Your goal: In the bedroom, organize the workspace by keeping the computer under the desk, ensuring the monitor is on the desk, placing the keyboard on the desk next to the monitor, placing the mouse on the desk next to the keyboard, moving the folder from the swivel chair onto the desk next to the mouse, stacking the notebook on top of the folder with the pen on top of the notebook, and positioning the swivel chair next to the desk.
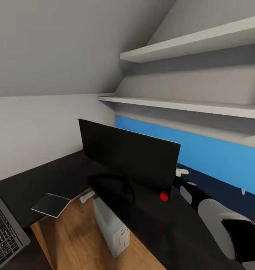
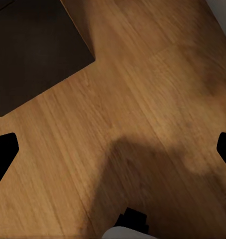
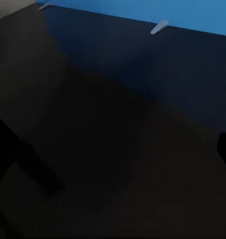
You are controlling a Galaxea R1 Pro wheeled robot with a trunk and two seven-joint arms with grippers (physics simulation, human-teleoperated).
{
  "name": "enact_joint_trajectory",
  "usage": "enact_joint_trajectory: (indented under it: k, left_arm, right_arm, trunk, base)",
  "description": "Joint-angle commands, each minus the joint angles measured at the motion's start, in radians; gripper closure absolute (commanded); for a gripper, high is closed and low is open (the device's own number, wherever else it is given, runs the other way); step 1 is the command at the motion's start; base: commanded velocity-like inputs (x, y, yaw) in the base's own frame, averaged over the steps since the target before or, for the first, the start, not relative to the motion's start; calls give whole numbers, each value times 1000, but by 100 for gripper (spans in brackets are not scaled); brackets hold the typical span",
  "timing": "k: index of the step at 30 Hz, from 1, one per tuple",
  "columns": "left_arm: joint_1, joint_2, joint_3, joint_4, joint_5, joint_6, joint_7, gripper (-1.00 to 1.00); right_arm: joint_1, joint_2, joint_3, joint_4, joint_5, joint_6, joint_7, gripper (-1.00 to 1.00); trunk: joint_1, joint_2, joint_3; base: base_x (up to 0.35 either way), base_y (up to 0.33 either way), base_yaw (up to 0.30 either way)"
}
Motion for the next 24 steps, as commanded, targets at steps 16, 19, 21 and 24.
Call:
enact_joint_trajectory:
  k: [16, 19, 21, 24]
  left_arm:
    - [-1, 0, -9, 0, 8, -3, 4, -100]
    - [-1, 0, -9, 0, 8, -3, 4, -100]
    - [-1, 0, -9, 0, 8, -3, 4, -100]
    - [-1, 0, -9, 0, 8, -3, 4, -100]
  right_arm:
    - [28, 68, 8, 5, 155, -27, 16, -100]
    - [31, 69, 8, 5, 158, -29, 16, -100]
    - [32, 70, 8, 5, 159, -29, 16, -100]
    - [33, 71, 8, 5, 159, -29, 16, -100]
  trunk:
    - [0, -1, -1]
    - [0, -1, -1]
    - [0, -1, -1]
    - [0, -1, -1]
  base:
    - [0, 0, 0]
    - [0, 0, 0]
    - [-28, 0, 0]
    - [-154, 0, 0]
